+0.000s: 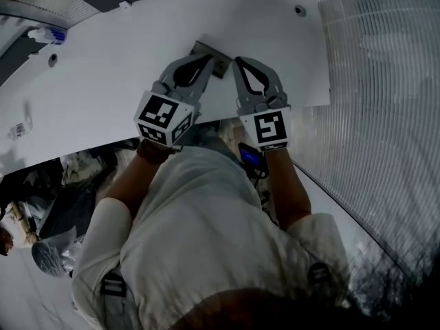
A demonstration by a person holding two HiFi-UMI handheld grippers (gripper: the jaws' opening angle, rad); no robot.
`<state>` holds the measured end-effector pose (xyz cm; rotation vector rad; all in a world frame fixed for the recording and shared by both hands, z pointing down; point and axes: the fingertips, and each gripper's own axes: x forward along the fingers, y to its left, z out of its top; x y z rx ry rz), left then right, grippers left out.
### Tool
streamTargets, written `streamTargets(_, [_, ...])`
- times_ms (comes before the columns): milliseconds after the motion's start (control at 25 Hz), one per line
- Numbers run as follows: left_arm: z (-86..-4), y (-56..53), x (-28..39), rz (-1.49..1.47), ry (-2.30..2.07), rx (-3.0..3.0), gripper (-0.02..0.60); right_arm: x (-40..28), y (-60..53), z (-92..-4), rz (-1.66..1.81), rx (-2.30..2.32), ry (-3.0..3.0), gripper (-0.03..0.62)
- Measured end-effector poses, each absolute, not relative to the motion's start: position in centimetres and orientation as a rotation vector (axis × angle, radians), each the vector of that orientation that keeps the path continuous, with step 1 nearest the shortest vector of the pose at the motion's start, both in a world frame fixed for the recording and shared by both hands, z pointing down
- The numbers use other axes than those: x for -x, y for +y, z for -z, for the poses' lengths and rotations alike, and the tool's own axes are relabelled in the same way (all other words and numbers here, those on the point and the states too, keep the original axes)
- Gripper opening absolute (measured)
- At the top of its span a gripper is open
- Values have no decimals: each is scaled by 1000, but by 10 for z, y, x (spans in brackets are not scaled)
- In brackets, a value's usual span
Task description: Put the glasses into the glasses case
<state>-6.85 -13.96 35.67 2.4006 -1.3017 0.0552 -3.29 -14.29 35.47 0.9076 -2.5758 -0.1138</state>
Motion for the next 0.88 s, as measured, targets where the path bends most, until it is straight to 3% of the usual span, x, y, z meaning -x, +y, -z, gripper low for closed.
streamTargets(480, [-300, -119, 39, 14, -1281, -2513, 0, 7, -114, -252, 128, -1170, -2800, 2])
streamTargets(880, [-292, -102, 21, 33, -1282, -2535, 0, -11, -91, -250, -63, -1121, -2912, 2])
